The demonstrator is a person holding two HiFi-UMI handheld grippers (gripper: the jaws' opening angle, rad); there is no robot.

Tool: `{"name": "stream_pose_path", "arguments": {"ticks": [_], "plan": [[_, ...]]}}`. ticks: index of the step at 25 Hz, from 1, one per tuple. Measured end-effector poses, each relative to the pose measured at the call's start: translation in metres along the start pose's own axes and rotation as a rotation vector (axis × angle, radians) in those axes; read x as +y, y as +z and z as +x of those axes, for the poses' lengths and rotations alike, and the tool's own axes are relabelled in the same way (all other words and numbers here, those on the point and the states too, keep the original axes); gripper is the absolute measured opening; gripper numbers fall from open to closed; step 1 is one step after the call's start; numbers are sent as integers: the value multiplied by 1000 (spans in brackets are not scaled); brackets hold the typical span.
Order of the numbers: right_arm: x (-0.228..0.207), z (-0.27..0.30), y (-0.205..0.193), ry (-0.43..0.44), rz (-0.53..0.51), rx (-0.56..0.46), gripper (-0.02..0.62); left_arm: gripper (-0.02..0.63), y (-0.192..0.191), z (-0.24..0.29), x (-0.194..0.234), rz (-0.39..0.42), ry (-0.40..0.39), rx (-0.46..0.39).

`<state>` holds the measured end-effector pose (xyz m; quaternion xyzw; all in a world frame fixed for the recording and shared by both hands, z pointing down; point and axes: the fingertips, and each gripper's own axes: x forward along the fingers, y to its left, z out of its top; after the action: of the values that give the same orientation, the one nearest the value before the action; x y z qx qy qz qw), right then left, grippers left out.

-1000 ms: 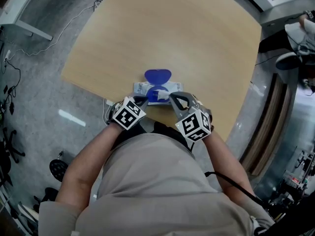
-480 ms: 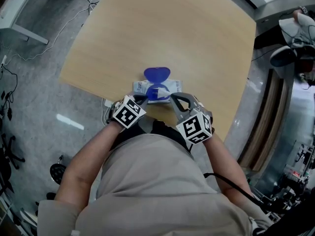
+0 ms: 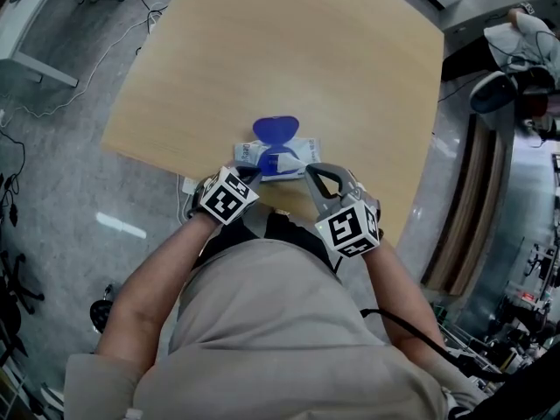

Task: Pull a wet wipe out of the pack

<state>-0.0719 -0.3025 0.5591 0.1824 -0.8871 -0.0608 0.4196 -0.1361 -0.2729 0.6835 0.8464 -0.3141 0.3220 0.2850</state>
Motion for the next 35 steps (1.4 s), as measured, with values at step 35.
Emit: {"name": "stream_pose_path", "arguments": {"ticks": [35], "plan": [[4,-106,41,-232,137,-126,2,2,-7,-26,-10,28,1,-79]]}}
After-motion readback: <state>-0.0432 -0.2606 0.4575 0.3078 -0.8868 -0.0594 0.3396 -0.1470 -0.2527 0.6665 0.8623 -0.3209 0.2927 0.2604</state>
